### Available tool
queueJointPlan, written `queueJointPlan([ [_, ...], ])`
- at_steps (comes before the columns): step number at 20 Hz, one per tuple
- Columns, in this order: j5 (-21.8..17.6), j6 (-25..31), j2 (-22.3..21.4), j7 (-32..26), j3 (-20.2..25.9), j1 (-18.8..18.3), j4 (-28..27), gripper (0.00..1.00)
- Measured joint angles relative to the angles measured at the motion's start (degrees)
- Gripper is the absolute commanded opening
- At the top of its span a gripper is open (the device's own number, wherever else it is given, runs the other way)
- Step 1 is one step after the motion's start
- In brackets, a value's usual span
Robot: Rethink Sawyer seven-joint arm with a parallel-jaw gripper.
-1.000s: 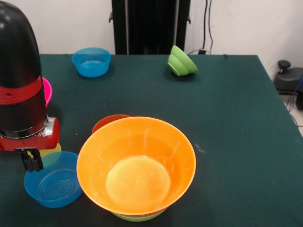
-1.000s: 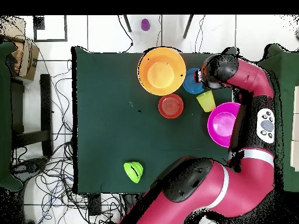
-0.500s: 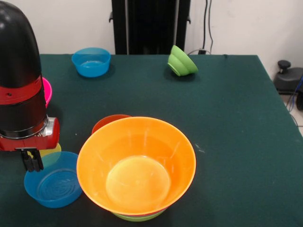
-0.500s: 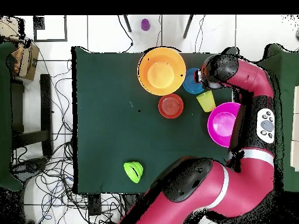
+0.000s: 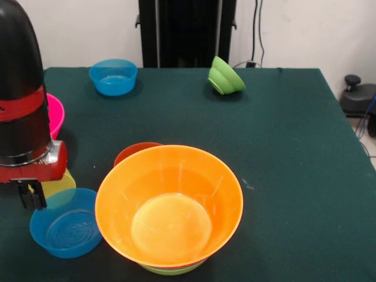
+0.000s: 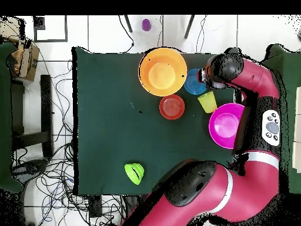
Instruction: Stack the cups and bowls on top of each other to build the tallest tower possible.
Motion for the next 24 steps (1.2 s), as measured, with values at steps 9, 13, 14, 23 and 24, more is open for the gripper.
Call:
queueJointPlan([
  [9, 1.6, 0.0, -5.0, 0.0, 0.1, -1.9, 1.7, 1.0],
  [13, 1.7, 0.0, -6.3, 0.0, 0.1, -2.5, 1.7, 1.0],
  [14, 1.7, 0.0, -6.4, 0.0, 0.1, -2.6, 1.7, 1.0],
  [23, 1.4, 0.0, -6.5, 0.0, -0.2, -2.5, 1.7, 1.0],
  [24, 1.2, 0.0, -6.4, 0.0, -0.4, -2.3, 1.7, 1.0],
])
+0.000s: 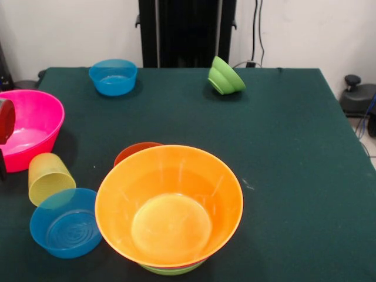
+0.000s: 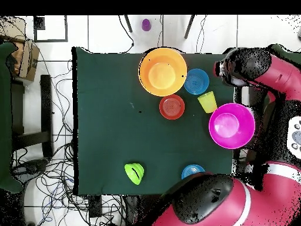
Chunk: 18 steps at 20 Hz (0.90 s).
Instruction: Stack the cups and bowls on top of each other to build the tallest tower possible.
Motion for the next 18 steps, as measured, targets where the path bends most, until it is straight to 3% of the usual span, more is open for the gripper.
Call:
queueJointPlan([
  [18, 0.1, -4.2, 0.3, 0.0, -1.7, 2.6, 0.4, 1.0],
])
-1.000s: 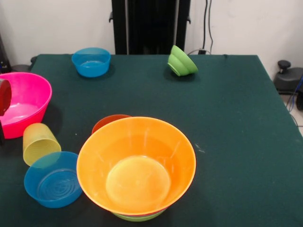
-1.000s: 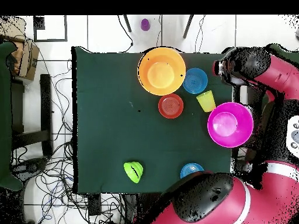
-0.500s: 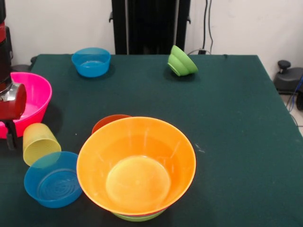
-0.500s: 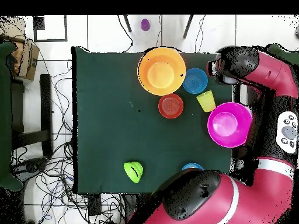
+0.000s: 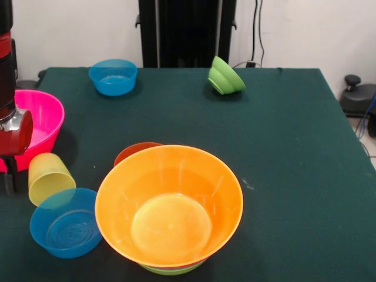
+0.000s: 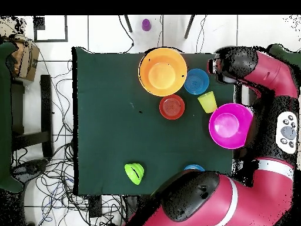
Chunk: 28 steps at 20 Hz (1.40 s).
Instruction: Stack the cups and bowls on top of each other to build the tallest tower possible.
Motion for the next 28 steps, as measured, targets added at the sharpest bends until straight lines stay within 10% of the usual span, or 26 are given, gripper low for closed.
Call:
queueJointPlan([
  [28, 4.2, -1.2, 3.0, 11.3, -4.9, 6.7, 0.1, 1.0],
])
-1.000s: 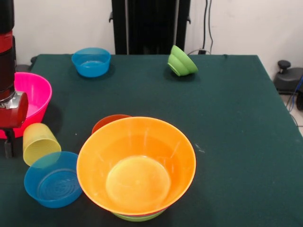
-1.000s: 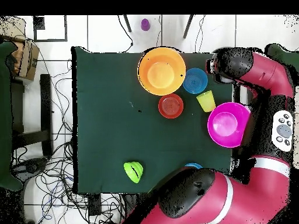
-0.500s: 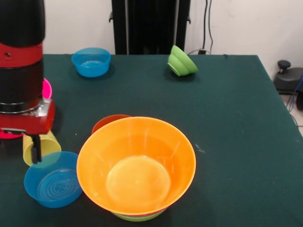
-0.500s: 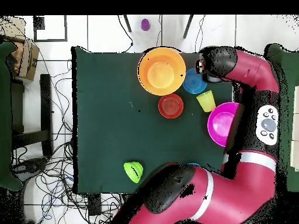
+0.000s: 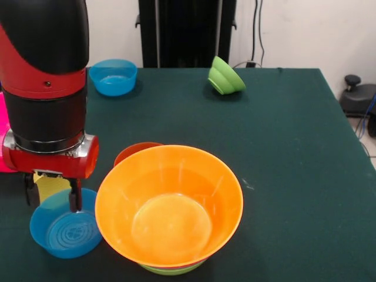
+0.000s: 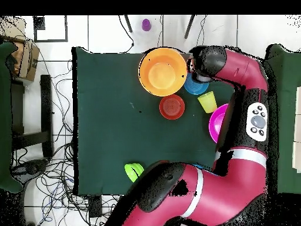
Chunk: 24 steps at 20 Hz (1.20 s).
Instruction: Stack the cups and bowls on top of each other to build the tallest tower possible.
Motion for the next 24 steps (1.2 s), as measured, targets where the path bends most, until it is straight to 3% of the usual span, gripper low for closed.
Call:
queueJointPlan([
  [9, 3.7, -3.6, 0.0, 0.4, 0.9, -2.7, 0.7, 1.0],
  [17, 4.2, -7.3, 0.0, 0.4, 1.2, -6.0, 2.4, 1.0],
  [24, 3.7, -7.4, 0.3, 0.4, -1.2, -5.0, 2.4, 1.0],
])
